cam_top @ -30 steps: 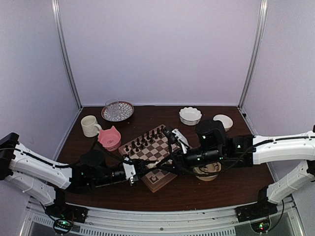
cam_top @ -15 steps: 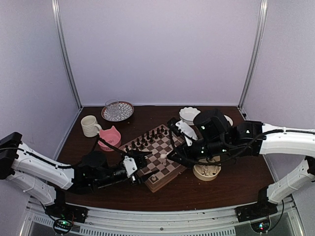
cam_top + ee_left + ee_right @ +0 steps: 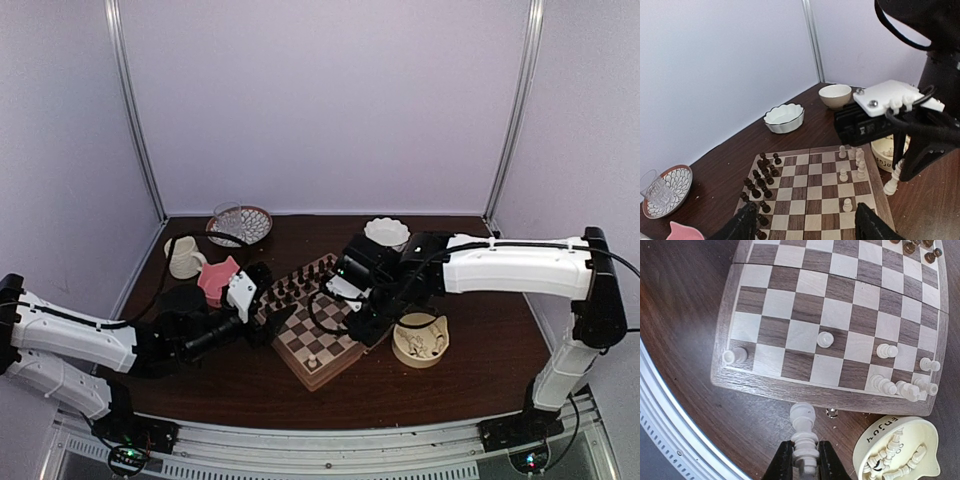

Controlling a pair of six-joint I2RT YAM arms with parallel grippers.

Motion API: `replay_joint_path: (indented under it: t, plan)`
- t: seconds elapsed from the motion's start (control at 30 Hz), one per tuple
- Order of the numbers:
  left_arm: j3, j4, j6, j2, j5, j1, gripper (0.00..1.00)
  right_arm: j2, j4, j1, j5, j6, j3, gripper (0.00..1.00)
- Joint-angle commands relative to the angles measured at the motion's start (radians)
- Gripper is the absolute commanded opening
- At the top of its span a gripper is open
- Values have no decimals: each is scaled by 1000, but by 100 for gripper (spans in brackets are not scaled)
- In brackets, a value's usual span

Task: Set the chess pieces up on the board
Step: Place the king on e1.

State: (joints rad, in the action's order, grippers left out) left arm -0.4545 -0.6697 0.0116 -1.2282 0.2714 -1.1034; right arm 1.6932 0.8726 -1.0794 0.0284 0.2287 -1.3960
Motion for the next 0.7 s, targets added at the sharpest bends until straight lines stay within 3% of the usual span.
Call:
replay_joint_path:
  t: [0.0, 0.67]
  plan:
    - [-30, 43, -99, 7, 69, 16, 67, 72, 72, 52, 39, -73, -86, 3]
    - [-42, 68, -93, 0, 83, 17, 67, 226, 116, 136, 50, -101, -170, 3]
